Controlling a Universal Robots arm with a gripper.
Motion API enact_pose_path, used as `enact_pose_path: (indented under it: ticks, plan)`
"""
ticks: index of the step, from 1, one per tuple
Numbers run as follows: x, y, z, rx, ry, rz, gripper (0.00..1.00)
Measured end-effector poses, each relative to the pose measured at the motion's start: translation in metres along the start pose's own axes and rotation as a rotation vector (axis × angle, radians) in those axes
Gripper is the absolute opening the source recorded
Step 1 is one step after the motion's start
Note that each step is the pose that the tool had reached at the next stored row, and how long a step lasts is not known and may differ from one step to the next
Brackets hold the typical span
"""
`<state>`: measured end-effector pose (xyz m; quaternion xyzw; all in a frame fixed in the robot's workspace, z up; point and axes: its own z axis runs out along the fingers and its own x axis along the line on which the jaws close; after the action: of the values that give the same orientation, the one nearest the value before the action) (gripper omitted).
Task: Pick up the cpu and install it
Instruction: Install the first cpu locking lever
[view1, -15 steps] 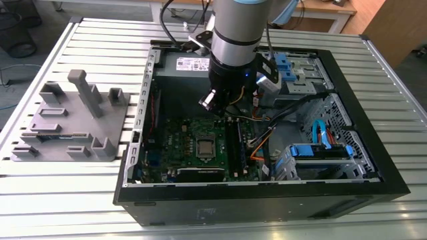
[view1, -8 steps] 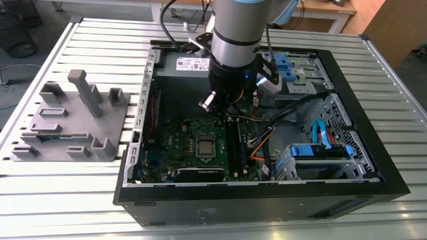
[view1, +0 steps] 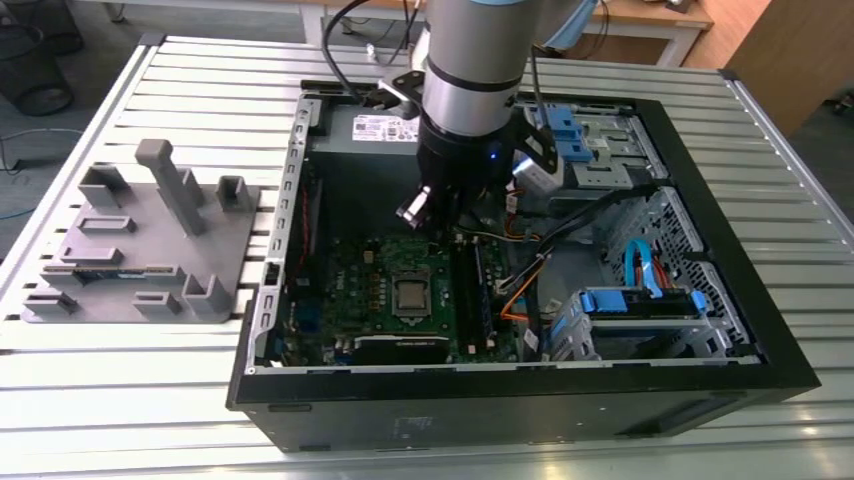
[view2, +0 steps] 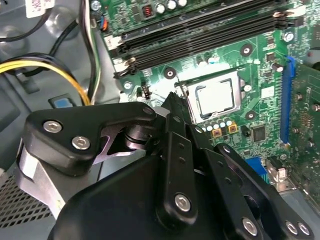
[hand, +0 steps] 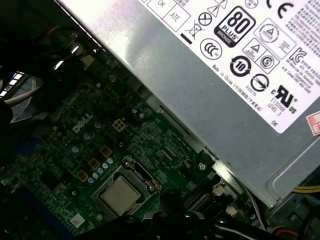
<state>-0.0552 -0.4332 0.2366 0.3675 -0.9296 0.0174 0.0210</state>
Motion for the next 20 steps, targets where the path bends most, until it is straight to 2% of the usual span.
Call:
enact_pose_path:
  ticks: [5,13,20]
  plan:
    - [0.0010,-0.0008,0.0027,0.0107,0.0106,0.014,0.11]
    - [0.0021,-0.0014,0.0033,0.0107,0.0106,0.016,0.11]
    - [0.0054,-0.0044,0.0055,0.0094,0.0112,0.040,0.11]
